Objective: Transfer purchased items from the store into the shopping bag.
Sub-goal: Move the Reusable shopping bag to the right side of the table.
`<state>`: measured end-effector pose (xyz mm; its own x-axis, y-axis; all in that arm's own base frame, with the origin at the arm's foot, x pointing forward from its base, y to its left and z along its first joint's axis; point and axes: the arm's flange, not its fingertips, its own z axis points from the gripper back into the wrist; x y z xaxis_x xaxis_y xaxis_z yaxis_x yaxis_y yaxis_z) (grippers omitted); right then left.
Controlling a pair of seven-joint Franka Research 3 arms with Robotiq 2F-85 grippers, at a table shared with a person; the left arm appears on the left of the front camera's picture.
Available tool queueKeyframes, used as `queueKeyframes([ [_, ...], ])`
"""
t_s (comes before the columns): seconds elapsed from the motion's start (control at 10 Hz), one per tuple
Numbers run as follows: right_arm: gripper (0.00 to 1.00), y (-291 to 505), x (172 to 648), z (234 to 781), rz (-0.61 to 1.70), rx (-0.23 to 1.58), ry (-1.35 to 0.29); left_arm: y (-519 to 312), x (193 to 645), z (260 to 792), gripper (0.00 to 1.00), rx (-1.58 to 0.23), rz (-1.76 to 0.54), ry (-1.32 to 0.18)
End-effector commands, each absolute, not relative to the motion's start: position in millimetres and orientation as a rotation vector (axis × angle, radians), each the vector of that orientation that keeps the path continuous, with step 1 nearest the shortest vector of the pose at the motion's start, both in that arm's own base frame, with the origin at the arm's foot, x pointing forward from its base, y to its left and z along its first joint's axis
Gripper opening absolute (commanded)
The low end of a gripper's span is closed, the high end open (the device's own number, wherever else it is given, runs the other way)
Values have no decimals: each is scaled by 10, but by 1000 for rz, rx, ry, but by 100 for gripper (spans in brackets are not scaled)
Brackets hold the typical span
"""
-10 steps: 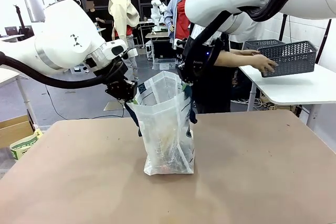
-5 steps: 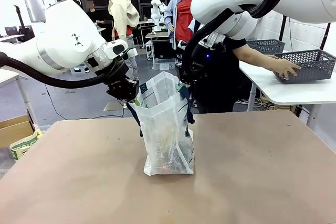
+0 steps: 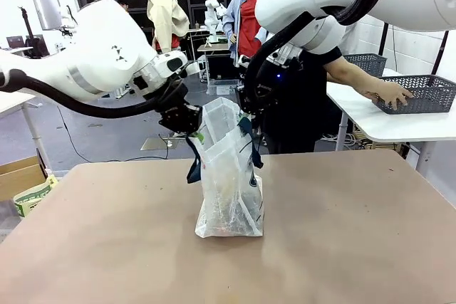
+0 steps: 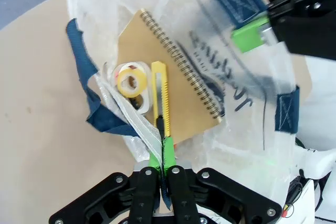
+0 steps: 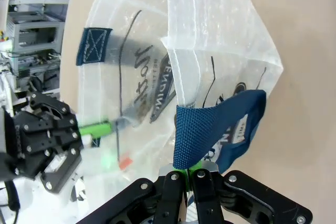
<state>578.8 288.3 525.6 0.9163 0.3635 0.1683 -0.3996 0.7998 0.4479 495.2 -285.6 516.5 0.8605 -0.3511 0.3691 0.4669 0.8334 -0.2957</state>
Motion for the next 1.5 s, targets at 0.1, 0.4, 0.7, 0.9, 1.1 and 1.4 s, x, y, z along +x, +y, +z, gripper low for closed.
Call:
queueKeyframes([
  [0.1, 0, 3072, 5850, 5324, 385, 532, -103, -3057, 5059, 5222, 0, -432, -444, -334],
  [0.4, 0, 3098, 5905, 5246, 401, 585, -95, -3034, 5065, 5226, 0, -474, -484, -335],
  [0.7, 0, 3064, 5839, 5281, 408, 524, -90, -3098, 5033, 5215, 0, -428, -460, -316],
  [0.9, 0, 3112, 5847, 5203, 448, 542, -89, -3109, 5078, 5230, 0, -400, -408, -320],
  [1.1, 0, 3129, 5829, 5181, 442, 544, -90, -3203, 5141, 5239, 0, -408, -385, -328],
  [1.4, 0, 3192, 5877, 5102, 420, 606, -92, -3318, 5102, 5211, 0, -408, -400, -354],
])
